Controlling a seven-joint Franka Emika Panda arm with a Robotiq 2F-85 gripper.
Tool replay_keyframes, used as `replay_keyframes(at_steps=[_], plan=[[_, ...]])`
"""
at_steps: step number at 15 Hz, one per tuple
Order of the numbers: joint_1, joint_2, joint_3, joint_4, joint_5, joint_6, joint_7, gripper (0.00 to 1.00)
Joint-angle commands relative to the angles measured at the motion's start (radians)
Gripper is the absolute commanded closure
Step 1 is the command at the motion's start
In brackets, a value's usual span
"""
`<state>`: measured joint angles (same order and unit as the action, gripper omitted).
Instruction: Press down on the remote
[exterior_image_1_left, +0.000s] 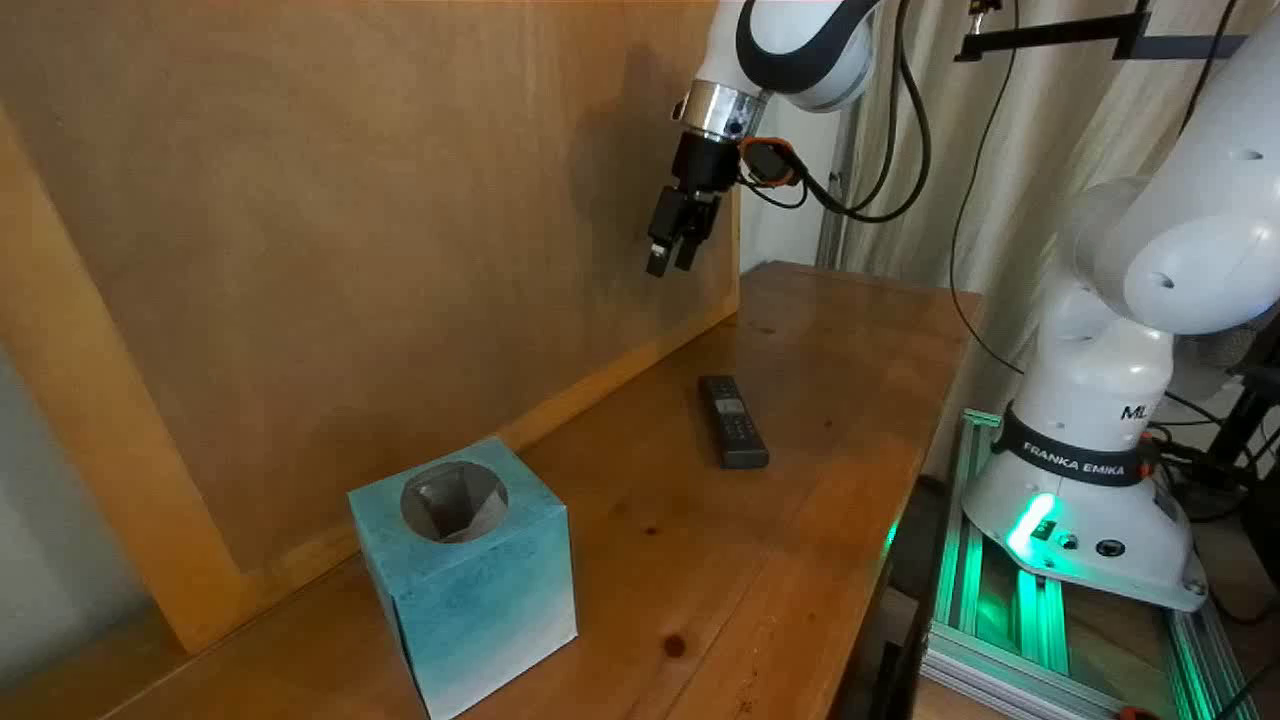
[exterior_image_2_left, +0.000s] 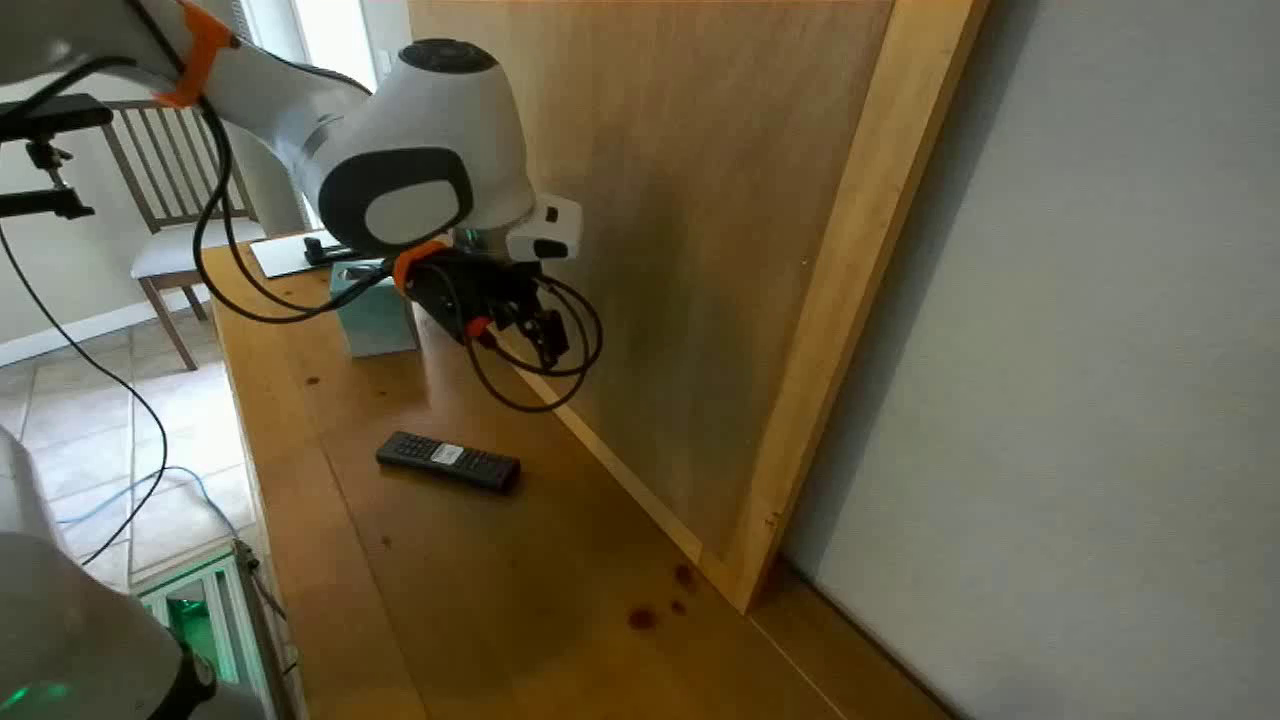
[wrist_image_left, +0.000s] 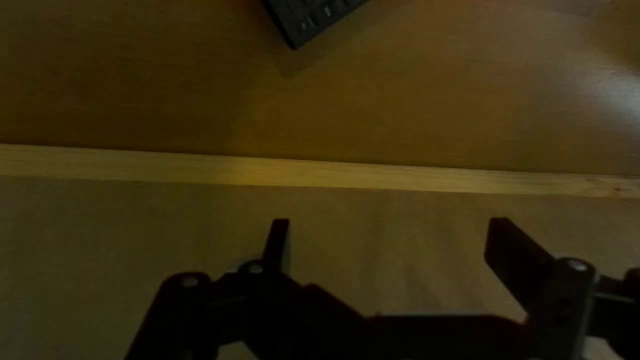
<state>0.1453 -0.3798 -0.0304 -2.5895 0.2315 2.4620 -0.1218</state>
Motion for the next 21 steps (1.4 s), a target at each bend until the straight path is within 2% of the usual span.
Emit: replay_keyframes(at_steps=[1,10,16,17,18,21], plan=[[-0.008,0.000,0.008,0.001,0.004,-0.002,-0.002,0.00],[-0.015,-0.009,0.015,-0.007,-0.013,-0.019,0.008,0.00],[-0.073,-0.117,0.049,-0.200,-0.048,-0.021,0.128,0.00],[-0.082,-0.139,0.049,-0.238,-0.048,-0.014,0.141,0.25],[-0.094,-0.079,0.050,-0.153,-0.059,-0.052,0.161,0.28],[-0.117,-0.130,0.081,-0.174,-0.108,-0.076,0.214,0.50]])
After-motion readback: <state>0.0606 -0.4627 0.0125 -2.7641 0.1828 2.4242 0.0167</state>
